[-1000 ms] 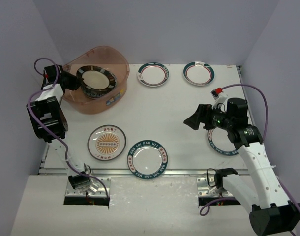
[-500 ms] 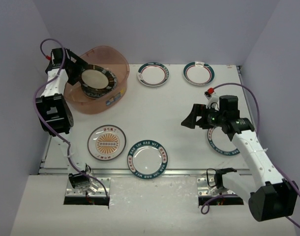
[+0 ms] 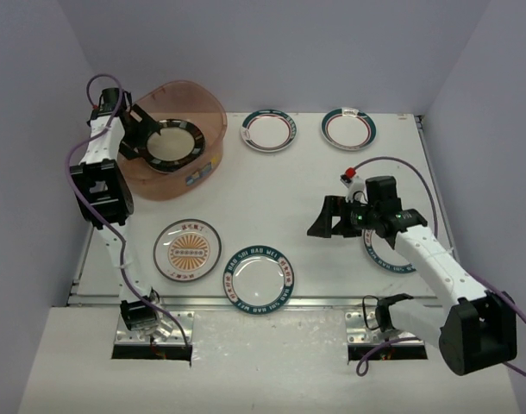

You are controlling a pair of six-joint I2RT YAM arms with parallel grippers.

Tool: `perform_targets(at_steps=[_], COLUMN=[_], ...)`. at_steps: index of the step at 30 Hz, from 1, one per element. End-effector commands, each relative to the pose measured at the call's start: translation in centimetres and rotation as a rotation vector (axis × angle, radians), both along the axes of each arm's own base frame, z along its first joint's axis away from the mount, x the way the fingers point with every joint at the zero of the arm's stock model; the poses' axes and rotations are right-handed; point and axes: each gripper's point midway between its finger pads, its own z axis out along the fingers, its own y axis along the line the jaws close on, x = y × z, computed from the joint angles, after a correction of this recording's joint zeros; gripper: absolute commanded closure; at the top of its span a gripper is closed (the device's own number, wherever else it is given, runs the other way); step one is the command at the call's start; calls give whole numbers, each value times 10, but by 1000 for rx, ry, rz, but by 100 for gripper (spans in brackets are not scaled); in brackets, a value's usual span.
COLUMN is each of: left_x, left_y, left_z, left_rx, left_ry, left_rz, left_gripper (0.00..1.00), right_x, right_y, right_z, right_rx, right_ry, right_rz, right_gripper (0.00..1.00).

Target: Place the plates into the plastic bin on the countertop

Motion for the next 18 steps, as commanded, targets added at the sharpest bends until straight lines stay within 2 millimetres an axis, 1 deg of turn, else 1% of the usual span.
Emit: perform_targets(at_steps=[1,2,5,7,8,11,12,13,14,17,18], left_x=[12,12,4,-7,-11,-18,-22,-23,-25,-43,-49], left_y=[-22,-27,-29,-25,-17,-8,-3,-3,-5,-30,-37], left_z=[13,13,10,2,3,31,48,72,100,195,206], left_rx=[-23,-24,9,25,63,123,149,167,178,197,200], left_ry=[-35,-32,6,61,78,36,3,-59,-130,-350,-379], left_rz=[-134,-159,-176,-156,-119,-78,-52,-39,-37,-78,-95], left_gripper=[0,0,0,0,0,0,0,0,0,0,0], right_x=[-10,-14,-18,-17,-18,-15,-11,-11,-12,-17,-17], right_y=[31,39,51,55,57,57,56,57,58,66,68], right_z=[-16,-21,-31,-33,-33,-35,-38,-41,-46,-60,-67], right_rx=[99,117,90,66,57,42,35,41,48,75,75], right_ry=[43,56,75,76,73,65,59,64,79,125,140], right_rz=[84,106,132,140,146,130,114,116,120,142,146], right_gripper=[1,1,1,1,1,1,1,1,1,1,1])
